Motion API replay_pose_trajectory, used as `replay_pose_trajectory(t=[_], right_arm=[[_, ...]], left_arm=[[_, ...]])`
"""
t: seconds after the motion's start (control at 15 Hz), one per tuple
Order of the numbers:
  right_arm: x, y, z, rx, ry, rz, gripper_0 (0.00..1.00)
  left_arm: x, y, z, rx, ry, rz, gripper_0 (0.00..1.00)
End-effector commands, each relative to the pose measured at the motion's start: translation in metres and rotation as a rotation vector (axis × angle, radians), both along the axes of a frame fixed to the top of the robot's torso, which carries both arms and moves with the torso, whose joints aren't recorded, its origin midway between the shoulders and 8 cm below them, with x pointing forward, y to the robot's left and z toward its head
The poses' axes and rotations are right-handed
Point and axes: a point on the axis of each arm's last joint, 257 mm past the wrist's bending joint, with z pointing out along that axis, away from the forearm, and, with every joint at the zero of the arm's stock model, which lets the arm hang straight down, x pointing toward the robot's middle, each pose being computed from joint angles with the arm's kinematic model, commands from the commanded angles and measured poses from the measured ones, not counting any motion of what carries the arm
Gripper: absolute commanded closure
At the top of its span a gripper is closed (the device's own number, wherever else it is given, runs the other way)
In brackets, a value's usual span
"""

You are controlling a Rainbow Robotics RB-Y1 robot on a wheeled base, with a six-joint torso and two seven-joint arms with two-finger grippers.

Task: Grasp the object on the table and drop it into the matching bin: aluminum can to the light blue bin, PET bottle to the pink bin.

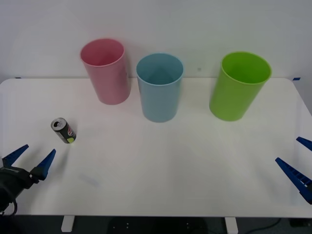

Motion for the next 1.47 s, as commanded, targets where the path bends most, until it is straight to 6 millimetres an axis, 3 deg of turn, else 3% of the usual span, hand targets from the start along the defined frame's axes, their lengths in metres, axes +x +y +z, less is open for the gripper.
replay_pose_trajectory(t=[0.07, 0.6, 1.13, 1.47], right_arm=[[0.000, 0.000, 0.000, 0.000, 0.000, 0.000, 0.00], [0.000, 0.000, 0.000, 0.000, 0.000, 0.000, 0.00], [0.000, 0.000, 0.000, 0.000, 0.000, 0.000, 0.00], [0.000, 0.000, 0.000, 0.000, 0.000, 0.000, 0.00]], left_arm=[[0.011, -0.001, -0.004, 0.018, 0.000, 0.042, 0.00], [0.042, -0.022, -0.009, 0.044, -0.002, 0.082, 0.00], [0.094, -0.036, -0.021, 0.052, 0.027, 0.106, 0.00], [0.116, -0.044, -0.026, 0.051, 0.044, 0.098, 0.00]])
